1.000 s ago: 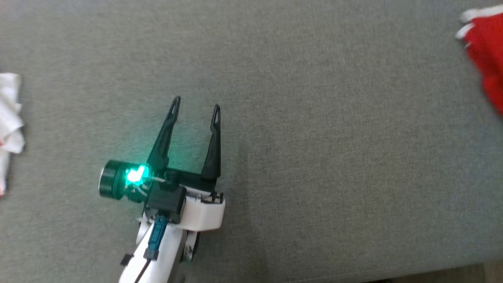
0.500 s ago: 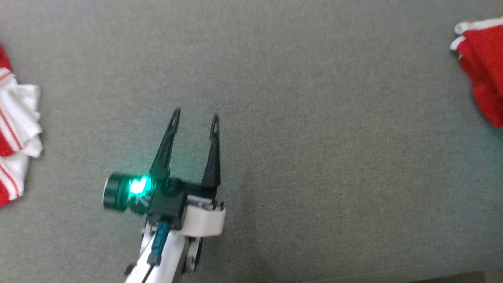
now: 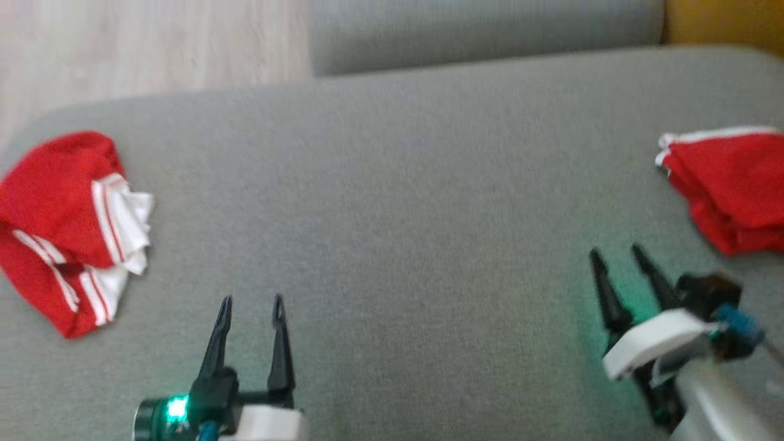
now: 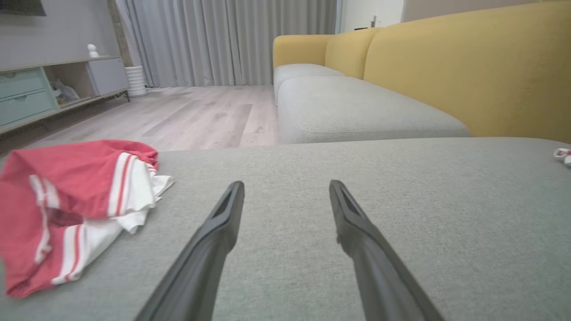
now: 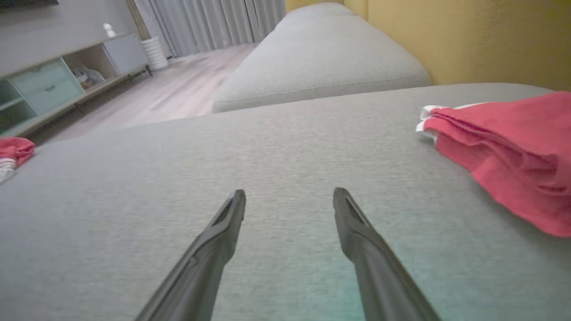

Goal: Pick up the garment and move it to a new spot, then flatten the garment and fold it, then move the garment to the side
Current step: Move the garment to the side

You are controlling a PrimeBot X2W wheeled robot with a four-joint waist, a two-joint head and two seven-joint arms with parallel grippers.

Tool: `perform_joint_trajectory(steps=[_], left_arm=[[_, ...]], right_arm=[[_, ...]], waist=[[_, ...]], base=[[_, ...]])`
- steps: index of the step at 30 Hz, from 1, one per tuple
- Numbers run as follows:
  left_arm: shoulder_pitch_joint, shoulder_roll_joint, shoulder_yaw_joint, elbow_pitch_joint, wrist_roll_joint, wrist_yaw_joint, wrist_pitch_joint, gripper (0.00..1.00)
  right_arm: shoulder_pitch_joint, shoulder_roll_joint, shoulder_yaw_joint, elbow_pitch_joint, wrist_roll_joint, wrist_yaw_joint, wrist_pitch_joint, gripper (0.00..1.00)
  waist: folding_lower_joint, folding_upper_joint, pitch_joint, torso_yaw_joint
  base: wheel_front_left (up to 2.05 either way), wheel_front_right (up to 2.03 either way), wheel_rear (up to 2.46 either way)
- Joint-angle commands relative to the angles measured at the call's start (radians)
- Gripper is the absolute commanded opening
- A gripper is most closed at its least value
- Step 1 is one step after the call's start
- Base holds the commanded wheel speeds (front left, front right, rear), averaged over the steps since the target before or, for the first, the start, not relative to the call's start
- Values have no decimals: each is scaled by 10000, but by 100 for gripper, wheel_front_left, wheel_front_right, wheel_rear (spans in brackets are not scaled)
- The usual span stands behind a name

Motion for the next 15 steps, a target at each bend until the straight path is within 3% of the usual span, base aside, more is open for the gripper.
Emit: perform_joint_trajectory(steps=[1, 9, 15], left_arm=[[-30, 20, 463, -325, 20, -11, -53, 100], [694, 4, 1015, -809, 153, -148, -53, 100], [1178, -11, 1147, -1039, 441, -293, -53, 100]], right_arm=[[115, 84, 24, -352, -122, 21, -204, 100], [1987, 1218, -1443, -3156, -1647, 21, -243, 100], [2957, 1486, -1527, -4280, -2260, 21, -245, 100]], waist=[[3, 0, -713, 212], [3, 0, -1161, 140], [3, 0, -1383, 75]], base=[[0, 0, 0], [0, 0, 0], [0, 0, 0]])
